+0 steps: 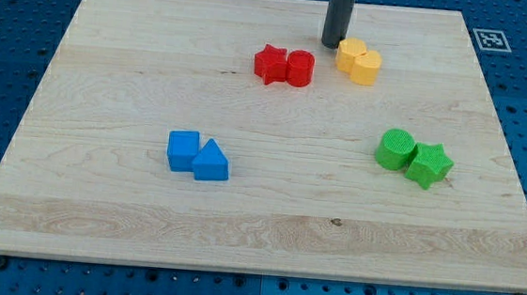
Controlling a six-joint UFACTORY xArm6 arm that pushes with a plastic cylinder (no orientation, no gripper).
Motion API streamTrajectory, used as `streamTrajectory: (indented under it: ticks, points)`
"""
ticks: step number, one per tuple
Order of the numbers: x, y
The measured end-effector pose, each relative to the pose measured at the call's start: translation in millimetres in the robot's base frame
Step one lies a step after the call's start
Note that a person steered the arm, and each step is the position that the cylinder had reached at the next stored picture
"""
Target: Push yellow hexagon right to the red circle
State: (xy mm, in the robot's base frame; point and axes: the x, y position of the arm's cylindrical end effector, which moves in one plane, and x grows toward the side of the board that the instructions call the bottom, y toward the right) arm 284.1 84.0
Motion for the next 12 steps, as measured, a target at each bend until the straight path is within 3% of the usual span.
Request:
streamTrajectory:
  ticks: [3, 8, 12]
  points:
    - [-29.1, 19.7]
    - [42.7, 34.7]
    - [38.5, -17.3]
